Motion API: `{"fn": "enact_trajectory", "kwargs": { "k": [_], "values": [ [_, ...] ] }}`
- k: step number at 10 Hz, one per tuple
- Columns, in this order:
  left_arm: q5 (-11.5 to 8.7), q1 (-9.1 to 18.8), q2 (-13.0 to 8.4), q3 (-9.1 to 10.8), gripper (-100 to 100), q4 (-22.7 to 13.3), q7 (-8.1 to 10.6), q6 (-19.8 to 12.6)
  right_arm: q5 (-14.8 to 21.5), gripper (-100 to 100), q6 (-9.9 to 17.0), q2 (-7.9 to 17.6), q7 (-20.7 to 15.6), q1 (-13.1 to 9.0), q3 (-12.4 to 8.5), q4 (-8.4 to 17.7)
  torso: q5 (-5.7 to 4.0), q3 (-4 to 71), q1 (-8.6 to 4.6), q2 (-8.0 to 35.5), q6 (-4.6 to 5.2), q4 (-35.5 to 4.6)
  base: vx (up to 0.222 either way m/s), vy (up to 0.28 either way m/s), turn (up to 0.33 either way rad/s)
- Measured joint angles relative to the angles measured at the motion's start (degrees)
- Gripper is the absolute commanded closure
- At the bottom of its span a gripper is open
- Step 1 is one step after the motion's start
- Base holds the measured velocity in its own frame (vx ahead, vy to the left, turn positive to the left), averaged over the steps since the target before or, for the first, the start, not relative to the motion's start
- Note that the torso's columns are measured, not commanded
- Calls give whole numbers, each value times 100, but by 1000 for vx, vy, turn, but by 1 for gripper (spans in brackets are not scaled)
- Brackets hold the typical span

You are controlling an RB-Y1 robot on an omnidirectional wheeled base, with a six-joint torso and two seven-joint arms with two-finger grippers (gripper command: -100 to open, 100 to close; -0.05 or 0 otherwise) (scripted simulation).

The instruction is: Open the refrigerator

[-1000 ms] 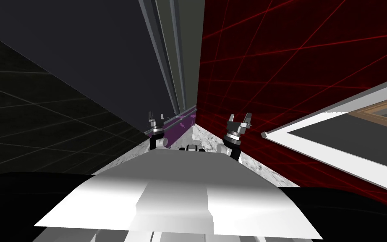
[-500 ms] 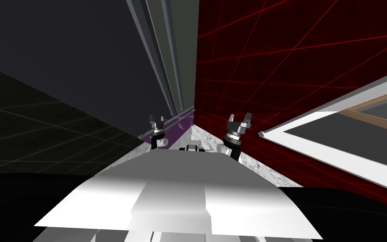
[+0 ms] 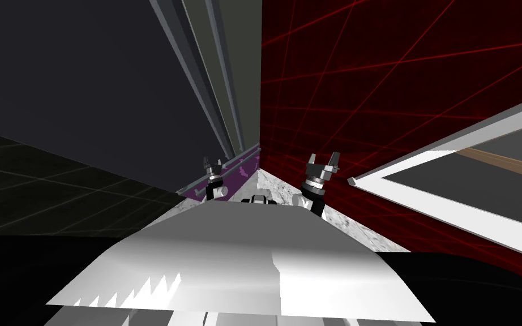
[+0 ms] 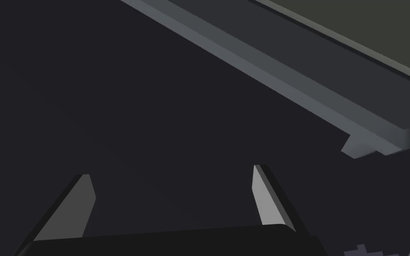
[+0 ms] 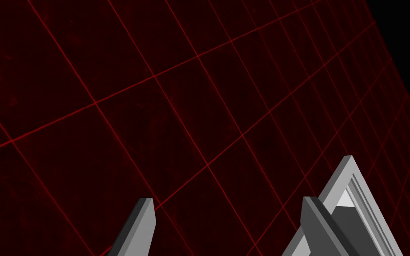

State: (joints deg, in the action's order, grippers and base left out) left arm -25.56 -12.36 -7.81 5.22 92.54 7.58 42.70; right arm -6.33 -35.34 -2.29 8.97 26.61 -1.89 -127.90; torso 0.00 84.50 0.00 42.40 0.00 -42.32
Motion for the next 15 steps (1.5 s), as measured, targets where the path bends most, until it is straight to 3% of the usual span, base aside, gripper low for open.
{"fn": "enact_trajectory", "kwargs": {
  "k": [6, 12, 14, 15],
  "values": [
    [-444, 241, 123, 119, -100, -877, 139, 157, 0, 0, 0, 0, 0, 1, 0, 0, 0, 10, 2, -16, -1, 5, 81, -15, -64],
    [-795, 468, 261, 229, -100, -1661, 277, 422, 0, 0, 0, 0, 0, 0, 0, 0, 38, 99, 56, -178, 62, 60, 56, -15, -60],
    [-878, 428, 316, 258, -100, -1690, 316, 424, 0, 0, 0, 0, 0, 0, 0, 0, 35, 85, 67, -149, 47, 50, 0, -12, 224],
    [-788, 471, 353, 187, -100, -1648, 339, 402, 0, 0, 0, 0, 0, 2, -2, 0, 34, 68, 62, -123, 28, 45, 70, 8, 501]
  ]
}}
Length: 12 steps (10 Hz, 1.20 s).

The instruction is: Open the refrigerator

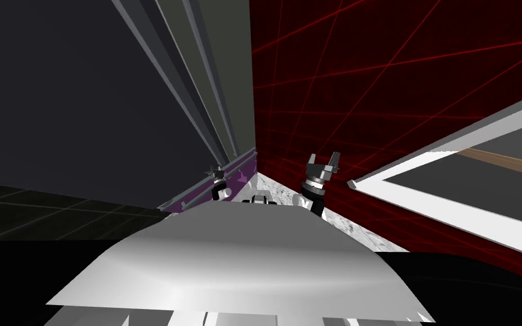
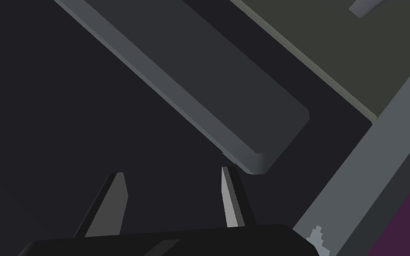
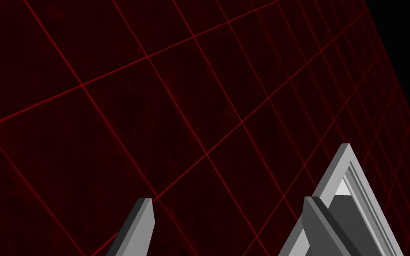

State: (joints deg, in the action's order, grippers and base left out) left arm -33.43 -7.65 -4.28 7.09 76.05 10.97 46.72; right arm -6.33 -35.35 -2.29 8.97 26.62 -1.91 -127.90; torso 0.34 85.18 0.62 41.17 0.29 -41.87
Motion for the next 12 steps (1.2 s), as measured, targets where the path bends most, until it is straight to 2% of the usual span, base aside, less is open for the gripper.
{"fn": "enact_trajectory", "kwargs": {
  "k": [2, 4, 6, 7, 9, 10, 11, 12],
  "values": [
    [301, -36, 39, -278, -100, 104, 240, -117, 0, 0, 0, 1, 0, 0, 0, 0, -2, 4, -11, -8, 5, 3, 110, 25, 482],
    [614, 44, 151, -553, -100, 192, 382, -368, 0, 0, 0, 1, 0, 1, -1, 0, -22, -1, -39, 7, 7, -15, 111, 6, 496],
    [950, 210, 243, -838, -100, 47, 583, -458, 0, 0, 0, 1, 0, 0, 0, 0, -35, -18, -75, 36, 19, -33, 135, -4, 431],
    [1119, 209, 228, -1012, -100, 29, 751, -486, 0, 0, 0, 1, 0, 0, 0, 0, -39, -36, -79, 71, -8, -37, 106, -17, 198],
    [1315, 225, 329, -1197, -100, 197, 824, -654, 0, 0, 0, 1, 0, -1, 0, 0, -34, -77, -60, 137, -29, -50, 76, -15, 384],
    [1458, 208, 351, -1333, -100, 286, 909, -769, 0, 0, 0, 1, 0, -1, 0, 0, -36, -76, -58, 137, -33, -56, 41, -16, 75],
    [1474, 203, 353, -1349, 100, 296, 932, -800, 0, 0, 1, 1, 0, -4, 1, 1, -36, -78, -60, 141, -25, -55, -27, 4, -312],
    [1425, 213, 343, -1297, 100, 227, 902, -791, 0, 0, 1, 1, 0, -5, 2, 1, -42, -84, -64, 154, -22, -74, -76, 20, -429]
  ]
}}
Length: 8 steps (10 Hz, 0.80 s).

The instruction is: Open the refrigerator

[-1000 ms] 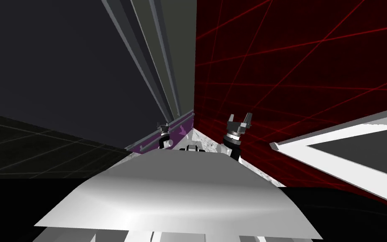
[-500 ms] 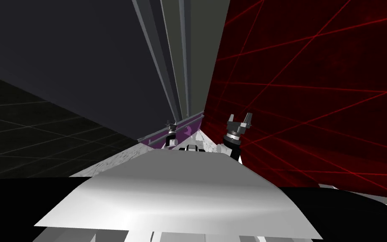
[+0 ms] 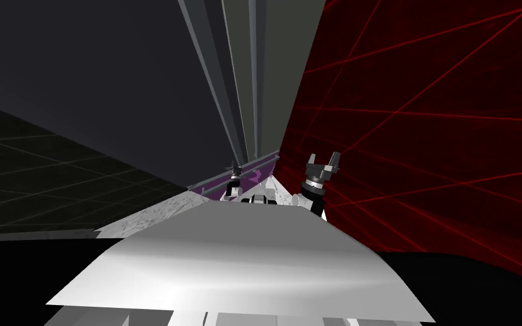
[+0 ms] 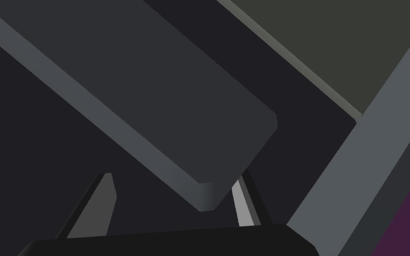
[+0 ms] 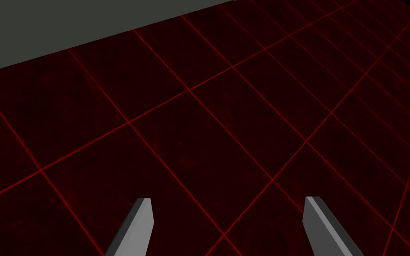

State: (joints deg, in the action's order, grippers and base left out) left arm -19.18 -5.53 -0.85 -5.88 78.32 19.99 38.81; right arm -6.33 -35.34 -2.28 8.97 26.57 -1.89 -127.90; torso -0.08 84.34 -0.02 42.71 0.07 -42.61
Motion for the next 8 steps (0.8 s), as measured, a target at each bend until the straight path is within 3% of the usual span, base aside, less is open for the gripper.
{"fn": "enact_trajectory", "kwargs": {
  "k": [1, 4, 5, 8],
  "values": [
    [-113, 54, -32, 101, 100, -187, -44, 109, 0, 0, 0, 0, 0, -1, 0, 0, -6, -9, 2, 14, -9, -12, -103, 9, -456],
    [-596, -69, -137, 533, 100, -104, -362, 240, 0, 0, 1, 0, 0, -1, 0, 0, -12, -8, -7, 14, -25, -9, -126, 3, -460],
    [-753, -144, -137, 675, 100, -61, -497, 296, 0, 0, 1, 0, 0, -1, 0, 1, -12, -4, -14, 8, -17, -3, -79, -3, -275],
    [-1002, -203, -209, 891, 100, -120, -657, 438, 0, 0, 0, 1, 0, 2, -2, 0, -17, 17, -11, -26, -21, 3, -56, -1, -275]
  ]
}}
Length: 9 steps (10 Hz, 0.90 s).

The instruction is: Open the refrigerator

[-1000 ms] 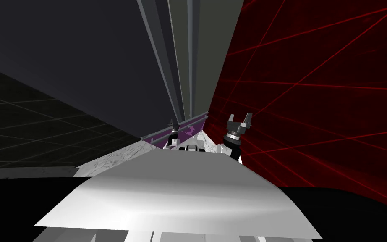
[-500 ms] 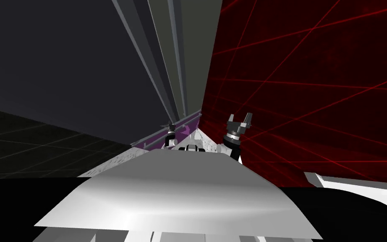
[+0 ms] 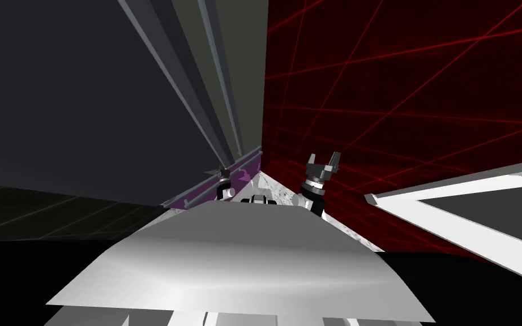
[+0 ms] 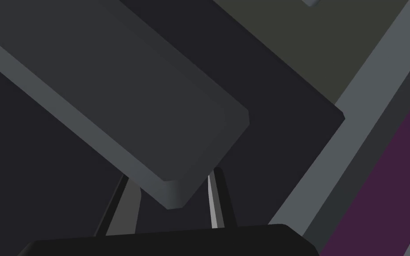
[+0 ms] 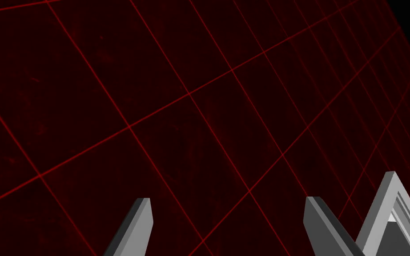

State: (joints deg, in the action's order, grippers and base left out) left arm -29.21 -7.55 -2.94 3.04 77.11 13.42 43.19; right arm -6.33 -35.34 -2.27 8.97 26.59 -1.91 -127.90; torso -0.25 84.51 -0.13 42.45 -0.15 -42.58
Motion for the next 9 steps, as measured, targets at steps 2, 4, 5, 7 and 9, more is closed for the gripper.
{"fn": "enact_trajectory", "kwargs": {
  "k": [2, 4, 5, 7, 9],
  "values": [
    [-172, 1, -76, 165, 100, -62, -71, 106, 0, 0, 0, 0, 0, 0, 0, 0, 6, -7, -1, 9, 4, 6, -42, -5, -253],
    [-423, -40, -178, 400, 100, -172, -170, 316, 0, 0, 0, 0, 0, -2, 1, 0, 15, -6, -8, 5, 25, 18, -65, -6, -270],
    [-443, -47, -184, 415, 100, -194, -179, 336, 0, 0, 0, 0, 0, 1, -1, 0, 12, 2, -5, -8, 9, 19, -154, 48, -71],
    [-407, 8, -255, 285, 100, -176, -93, 218, 0, 0, 0, 1, 0, -1, -1, 0, 15, -18, 4, 25, 14, 10, -190, 61, -114],
    [-367, 9, -289, 141, 100, -41, -52, 38, 0, 0, 0, 0, 0, -2, 0, 0, 3, -23, -14, 38, -3, 1, -215, 23, -101]
  ]
}}
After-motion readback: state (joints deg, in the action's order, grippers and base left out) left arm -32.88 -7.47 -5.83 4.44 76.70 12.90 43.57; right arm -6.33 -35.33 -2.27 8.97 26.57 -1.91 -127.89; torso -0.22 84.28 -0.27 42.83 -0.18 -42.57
